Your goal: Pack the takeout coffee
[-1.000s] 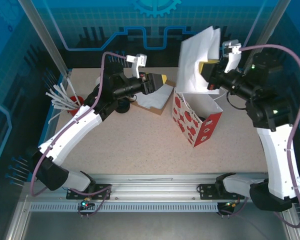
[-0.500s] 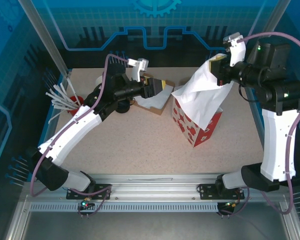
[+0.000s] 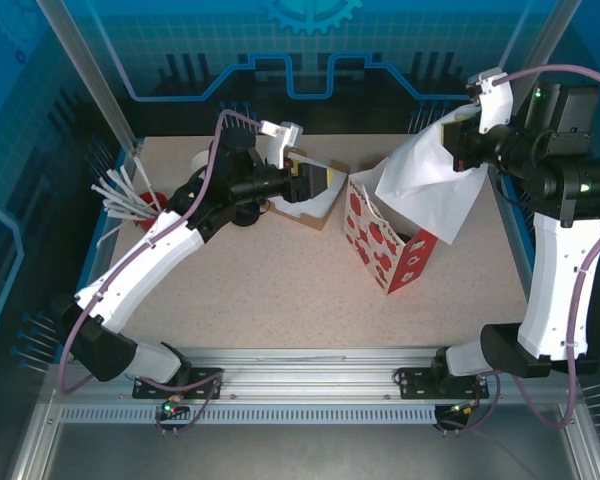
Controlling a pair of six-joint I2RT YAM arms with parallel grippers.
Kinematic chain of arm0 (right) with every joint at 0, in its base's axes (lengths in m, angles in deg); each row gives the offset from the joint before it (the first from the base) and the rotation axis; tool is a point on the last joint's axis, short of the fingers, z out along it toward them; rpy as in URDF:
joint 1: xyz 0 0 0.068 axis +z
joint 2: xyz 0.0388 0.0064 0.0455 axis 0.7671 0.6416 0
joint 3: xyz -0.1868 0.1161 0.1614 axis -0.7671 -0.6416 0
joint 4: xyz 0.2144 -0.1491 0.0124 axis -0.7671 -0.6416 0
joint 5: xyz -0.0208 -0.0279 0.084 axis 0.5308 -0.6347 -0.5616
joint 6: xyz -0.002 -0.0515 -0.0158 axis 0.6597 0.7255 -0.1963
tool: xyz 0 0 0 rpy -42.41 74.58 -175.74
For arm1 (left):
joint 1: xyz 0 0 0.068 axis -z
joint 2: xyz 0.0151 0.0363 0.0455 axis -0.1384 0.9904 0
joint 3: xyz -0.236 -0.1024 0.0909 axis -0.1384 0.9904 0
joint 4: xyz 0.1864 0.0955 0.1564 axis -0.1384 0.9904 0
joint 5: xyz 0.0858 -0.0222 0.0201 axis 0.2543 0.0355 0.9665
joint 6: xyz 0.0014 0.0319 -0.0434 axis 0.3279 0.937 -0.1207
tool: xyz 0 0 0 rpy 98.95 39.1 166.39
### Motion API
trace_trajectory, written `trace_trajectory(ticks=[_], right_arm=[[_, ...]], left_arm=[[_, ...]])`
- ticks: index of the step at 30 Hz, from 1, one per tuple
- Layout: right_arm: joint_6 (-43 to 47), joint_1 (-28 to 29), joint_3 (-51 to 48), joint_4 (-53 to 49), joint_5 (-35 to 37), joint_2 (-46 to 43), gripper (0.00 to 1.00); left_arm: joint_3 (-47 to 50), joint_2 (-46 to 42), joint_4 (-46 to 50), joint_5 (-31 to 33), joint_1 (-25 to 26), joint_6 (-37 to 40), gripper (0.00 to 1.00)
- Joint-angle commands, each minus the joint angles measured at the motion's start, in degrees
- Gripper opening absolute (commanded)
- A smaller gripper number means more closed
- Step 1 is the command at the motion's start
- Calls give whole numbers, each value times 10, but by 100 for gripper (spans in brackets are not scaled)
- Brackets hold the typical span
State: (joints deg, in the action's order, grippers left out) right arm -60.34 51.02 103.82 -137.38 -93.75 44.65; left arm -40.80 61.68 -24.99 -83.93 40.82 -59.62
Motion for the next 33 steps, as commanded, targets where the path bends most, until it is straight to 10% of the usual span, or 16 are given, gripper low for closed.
trace_trajectory(ticks=[1,33], right_arm=[[17,-10,7,-26,-23,5,0],[21,157,-281,-9,155,35,0]], left_arm=[[-18,7,17,-10,5,21,58],[19,7,27,0,6,24,60]])
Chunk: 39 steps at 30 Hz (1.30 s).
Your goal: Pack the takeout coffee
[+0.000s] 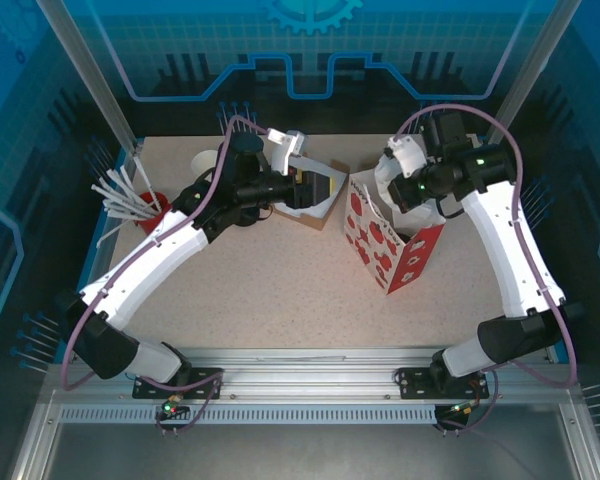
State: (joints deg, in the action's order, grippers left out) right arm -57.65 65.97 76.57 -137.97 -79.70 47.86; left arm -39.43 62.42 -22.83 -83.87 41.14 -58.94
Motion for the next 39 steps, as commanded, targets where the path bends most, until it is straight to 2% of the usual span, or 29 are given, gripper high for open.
trace_trajectory(ticks=[1,11,14,19,26,30,37,39], right_arm=[[-9,9,-10,-6,18,2,3],[-38,36,-1,14,-19,-87,43],[-44,36,-15,22,8,-116,50],[-59,29,-31,51,55,-128,56],[-75,8,-48,97,63,-77,57],[-80,5,-75,122,52,-47,53],[-83,-10,-132,143,34,-19,27],[-81,-16,-142,147,28,-21,25]], left_arm=[[5,-1,8,-1,2,19,60],[11,0,17,9,3,30,61],[15,-2,19,13,3,33,61],[22,-6,17,13,3,32,62],[30,-13,21,20,2,35,62],[37,-19,23,26,3,36,63],[68,-47,30,63,2,44,63],[80,-56,28,74,2,44,63]])
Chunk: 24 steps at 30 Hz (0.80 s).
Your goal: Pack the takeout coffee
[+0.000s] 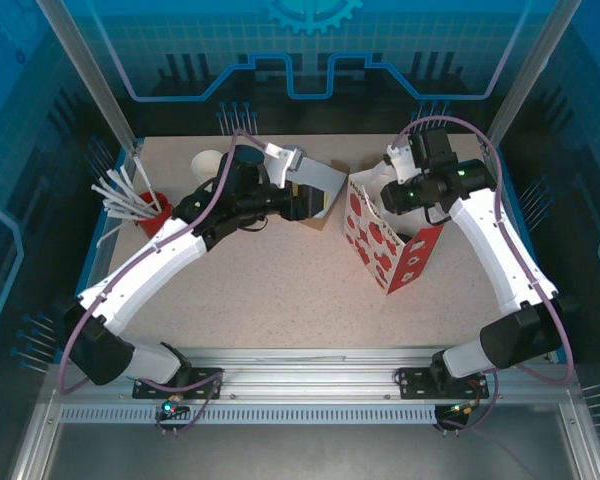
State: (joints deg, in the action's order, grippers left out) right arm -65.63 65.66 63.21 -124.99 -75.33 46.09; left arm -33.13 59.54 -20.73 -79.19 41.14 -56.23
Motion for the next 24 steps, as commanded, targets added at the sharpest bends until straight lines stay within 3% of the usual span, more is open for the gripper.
trace_trajectory(ticks=[1,11,16,24], right_arm=[[-2,-13,-7,14,-18,-3,25],[-9,-17,42,6,-51,-71,52],[-1,-59,29,8,-18,-93,55],[-4,-93,44,37,-13,-27,49]], left_arm=[[25,-33,7,33,2,17,63],[93,-88,4,90,1,19,65],[103,-102,0,91,1,16,67],[101,-101,4,88,1,18,67]])
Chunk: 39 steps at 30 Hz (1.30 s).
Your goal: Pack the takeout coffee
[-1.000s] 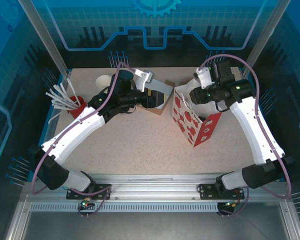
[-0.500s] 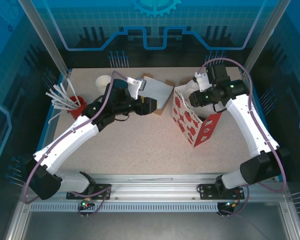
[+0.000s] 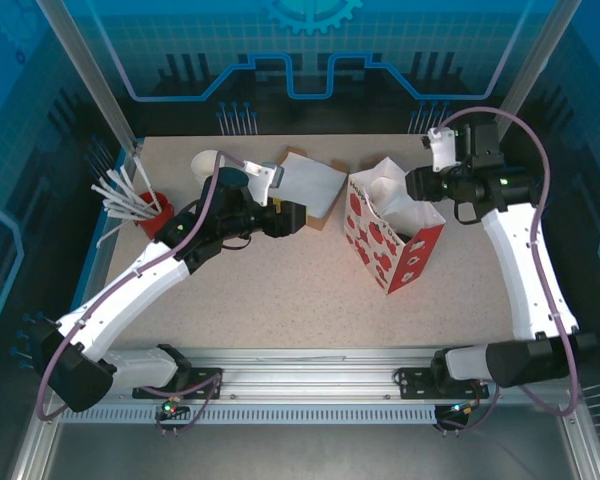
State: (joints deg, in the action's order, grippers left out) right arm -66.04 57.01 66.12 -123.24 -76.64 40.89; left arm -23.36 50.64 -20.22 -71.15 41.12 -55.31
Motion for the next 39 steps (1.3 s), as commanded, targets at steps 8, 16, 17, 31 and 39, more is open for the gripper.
trace_trajectory(ticks=[8,16,17,31,39], right_arm=[[6,-6,32,24,5,86,39],[0,-4,66,29,-12,141,19],[-1,-4,69,30,-10,144,17],[-57,-1,109,73,4,189,12],[-86,15,146,85,21,220,16]], left_arm=[[4,-13,3,9,1,13,67],[0,-12,12,8,1,20,68],[0,-11,12,9,1,21,68],[5,-10,17,7,1,30,68],[9,-10,20,11,1,35,68]])
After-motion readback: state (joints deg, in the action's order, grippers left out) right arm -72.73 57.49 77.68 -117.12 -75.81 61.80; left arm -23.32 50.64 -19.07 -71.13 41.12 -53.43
